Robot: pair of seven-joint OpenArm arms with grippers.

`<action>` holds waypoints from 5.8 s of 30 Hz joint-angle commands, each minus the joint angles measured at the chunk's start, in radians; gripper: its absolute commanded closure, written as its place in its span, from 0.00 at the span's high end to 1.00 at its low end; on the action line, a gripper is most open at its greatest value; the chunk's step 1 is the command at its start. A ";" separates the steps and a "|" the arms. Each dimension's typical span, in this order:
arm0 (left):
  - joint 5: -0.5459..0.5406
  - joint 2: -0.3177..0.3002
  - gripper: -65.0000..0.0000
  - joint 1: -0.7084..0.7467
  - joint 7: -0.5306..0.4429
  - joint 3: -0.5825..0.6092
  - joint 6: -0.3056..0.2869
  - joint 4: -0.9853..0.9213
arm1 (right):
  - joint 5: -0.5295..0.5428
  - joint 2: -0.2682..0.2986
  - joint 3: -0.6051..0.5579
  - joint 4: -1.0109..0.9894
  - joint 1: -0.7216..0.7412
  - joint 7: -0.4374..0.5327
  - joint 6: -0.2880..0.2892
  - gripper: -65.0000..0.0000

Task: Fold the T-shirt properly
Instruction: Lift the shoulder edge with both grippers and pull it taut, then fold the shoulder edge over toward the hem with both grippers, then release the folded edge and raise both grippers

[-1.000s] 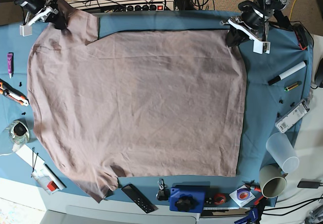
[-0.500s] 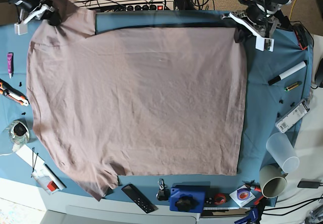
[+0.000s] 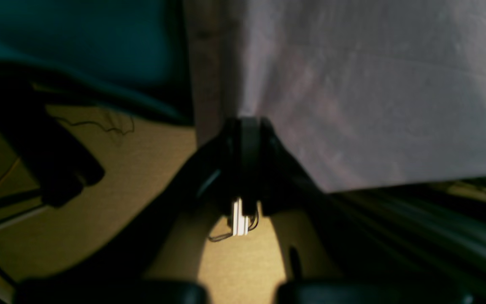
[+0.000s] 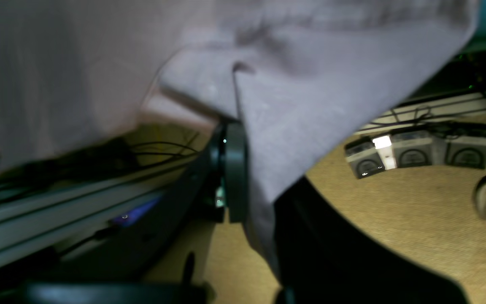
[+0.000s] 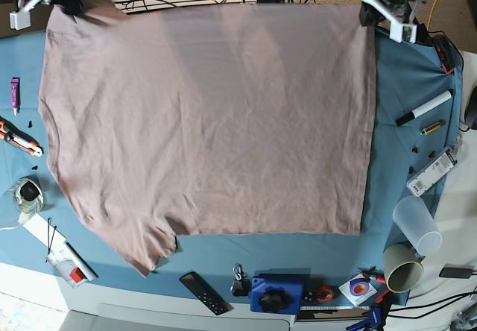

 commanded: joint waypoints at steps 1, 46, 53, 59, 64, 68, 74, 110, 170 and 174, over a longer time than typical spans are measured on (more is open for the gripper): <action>-0.004 -0.005 0.00 0.028 0.003 -0.026 0.003 0.032 | 0.041 0.017 0.029 0.015 -0.019 0.016 0.001 0.00; 0.033 -0.008 0.00 -0.327 -0.090 -0.007 0.045 -0.058 | -0.437 0.062 -0.178 0.014 0.398 0.235 0.001 0.00; 0.033 -0.024 0.00 -0.393 -0.137 -0.001 0.040 -0.127 | -0.546 0.087 -0.257 -0.004 0.490 0.298 0.001 0.00; 0.032 -0.053 0.00 -0.484 -0.137 -0.001 -0.004 -0.234 | -0.636 0.089 -0.330 -0.038 0.564 0.367 0.001 0.00; 0.032 -0.053 0.00 -0.555 -0.137 -0.001 -0.006 -0.266 | -0.702 0.089 -0.333 -0.038 0.632 0.396 0.001 0.00; 0.032 -0.053 0.00 -0.611 -0.137 -0.001 -0.037 -0.318 | -0.741 0.089 -0.335 -0.039 0.663 0.402 0.001 0.00; 0.044 -0.080 0.00 -0.692 -0.137 0.072 -0.039 -0.404 | -0.782 0.089 -0.335 -0.113 0.684 0.480 0.001 0.00; 0.261 -0.086 0.00 -0.948 -0.204 0.175 0.072 -0.681 | -0.959 0.089 -0.554 -0.463 0.961 0.650 -0.006 0.00; 0.031 -0.064 0.38 -0.706 0.197 0.090 0.019 -0.473 | -0.729 0.205 -0.240 -0.156 0.870 0.201 -0.040 0.23; 0.031 -0.064 0.38 -0.718 0.197 0.090 0.019 -0.473 | -0.729 0.205 -0.240 -0.156 0.870 0.201 -0.040 0.23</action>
